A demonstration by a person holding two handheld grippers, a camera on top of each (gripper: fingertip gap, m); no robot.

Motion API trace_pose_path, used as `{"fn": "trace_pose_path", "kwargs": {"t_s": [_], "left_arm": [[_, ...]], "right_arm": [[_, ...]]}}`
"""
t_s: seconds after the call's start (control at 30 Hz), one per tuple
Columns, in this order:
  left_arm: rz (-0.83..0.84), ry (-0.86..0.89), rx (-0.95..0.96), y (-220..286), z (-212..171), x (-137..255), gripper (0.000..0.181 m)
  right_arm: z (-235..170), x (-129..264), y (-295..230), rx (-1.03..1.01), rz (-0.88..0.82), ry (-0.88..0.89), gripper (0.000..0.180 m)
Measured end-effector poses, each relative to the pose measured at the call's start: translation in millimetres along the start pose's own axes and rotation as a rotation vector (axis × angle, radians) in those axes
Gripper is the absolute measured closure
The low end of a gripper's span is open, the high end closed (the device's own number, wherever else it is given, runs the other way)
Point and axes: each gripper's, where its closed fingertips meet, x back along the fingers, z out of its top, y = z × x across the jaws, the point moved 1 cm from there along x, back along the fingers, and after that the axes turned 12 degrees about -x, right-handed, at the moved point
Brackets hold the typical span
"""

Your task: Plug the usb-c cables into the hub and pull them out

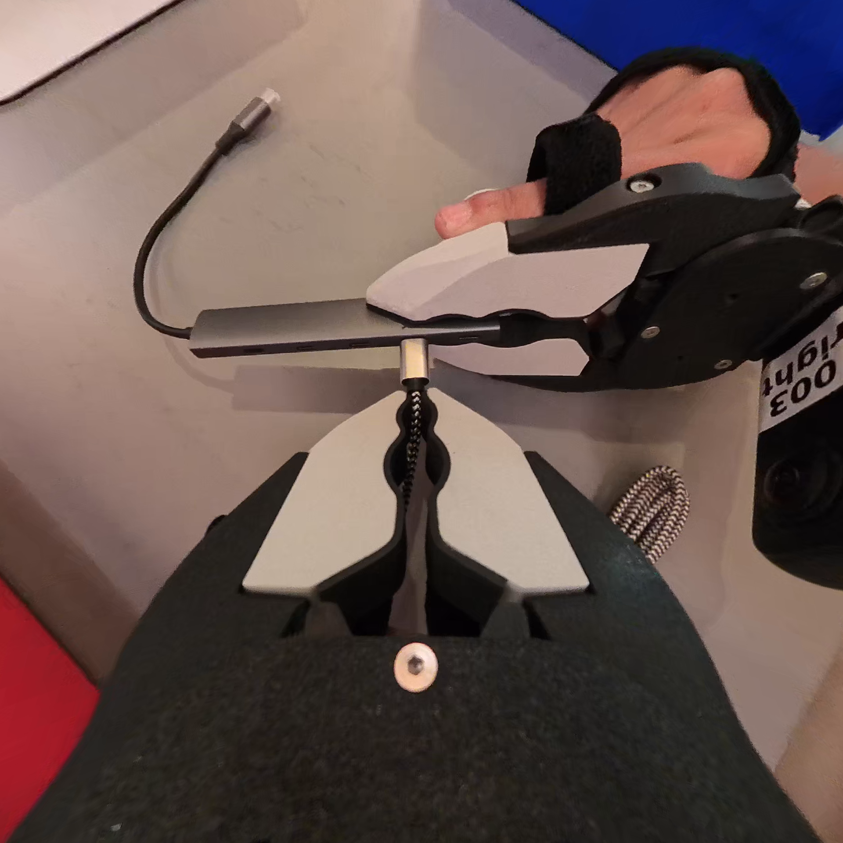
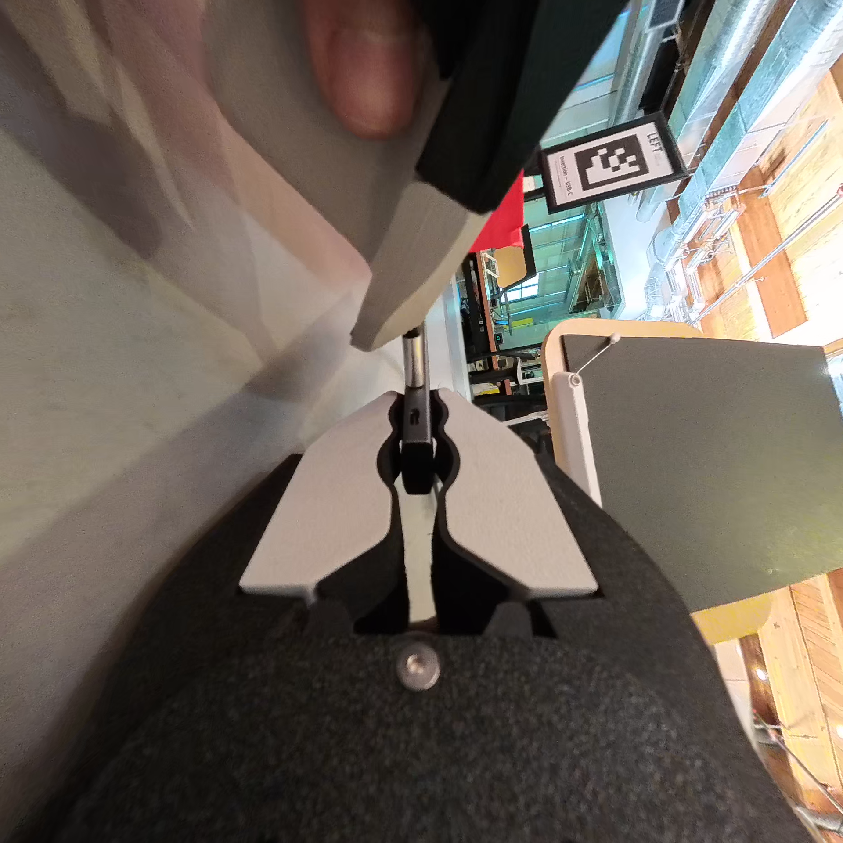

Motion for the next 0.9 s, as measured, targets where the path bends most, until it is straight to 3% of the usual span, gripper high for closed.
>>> {"fn": "trace_pose_path", "kwargs": {"t_s": [0.13,0.27,0.43,0.6,0.77,0.9], "left_arm": [[0.021,0.073,0.084,1.1,9.8,5.3,0.178],[0.052,0.197,0.121,28.1,13.3,43.0,0.159],[0.03,0.355,0.164,73.7,-35.1,100.1,0.16],[-0.097,0.416,0.15,77.0,-67.0,142.6,0.152],[-0.059,0.41,0.013,9.5,-64.1,198.2,0.153],[0.185,0.044,-0.201,-105.4,-68.5,224.2,0.155]], "right_arm": [[-1.0,0.1,5.0,-0.06,0.016,0.045,0.17],[-11.0,2.2,8.2,-0.036,0.004,0.016,0.17],[-16.7,1.0,25.2,-0.182,-0.006,0.009,0.17],[-15.2,-0.1,18.9,-0.154,0.013,0.005,0.17],[-13.2,-1.0,11.6,-0.117,0.034,0.006,0.17],[-14.5,-1.9,10.9,-0.128,0.045,0.001,0.17]]}}
